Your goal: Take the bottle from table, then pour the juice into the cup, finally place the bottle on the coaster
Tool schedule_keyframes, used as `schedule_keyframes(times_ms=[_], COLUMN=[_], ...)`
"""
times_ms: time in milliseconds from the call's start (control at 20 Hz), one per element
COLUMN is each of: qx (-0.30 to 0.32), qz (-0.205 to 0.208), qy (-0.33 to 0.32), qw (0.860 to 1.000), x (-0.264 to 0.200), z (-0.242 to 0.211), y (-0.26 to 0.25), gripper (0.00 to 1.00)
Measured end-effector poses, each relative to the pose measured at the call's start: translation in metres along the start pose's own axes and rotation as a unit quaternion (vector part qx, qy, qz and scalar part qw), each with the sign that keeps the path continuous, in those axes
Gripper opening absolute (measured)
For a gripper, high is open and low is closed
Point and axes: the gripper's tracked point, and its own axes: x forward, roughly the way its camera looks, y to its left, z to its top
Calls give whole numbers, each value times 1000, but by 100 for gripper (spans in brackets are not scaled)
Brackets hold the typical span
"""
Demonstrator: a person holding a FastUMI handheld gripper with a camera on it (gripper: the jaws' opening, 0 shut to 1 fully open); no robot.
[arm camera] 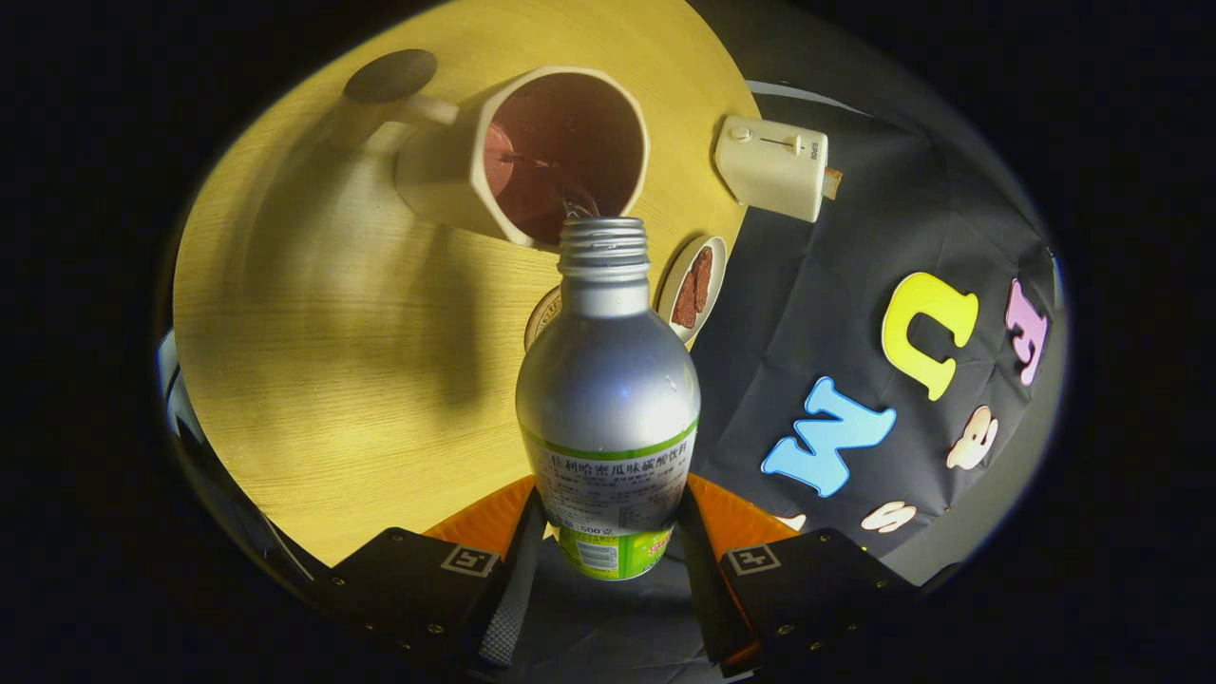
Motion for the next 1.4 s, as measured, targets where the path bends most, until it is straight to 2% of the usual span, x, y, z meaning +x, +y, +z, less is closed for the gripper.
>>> schedule_keyframes(times_ms=[700,1400], qx=[-27,-77], qz=[22,22], qy=[24,40], qw=[999,996], x=[-7,-9], z=[-1,2], y=[-6,-18], gripper=[72,72])
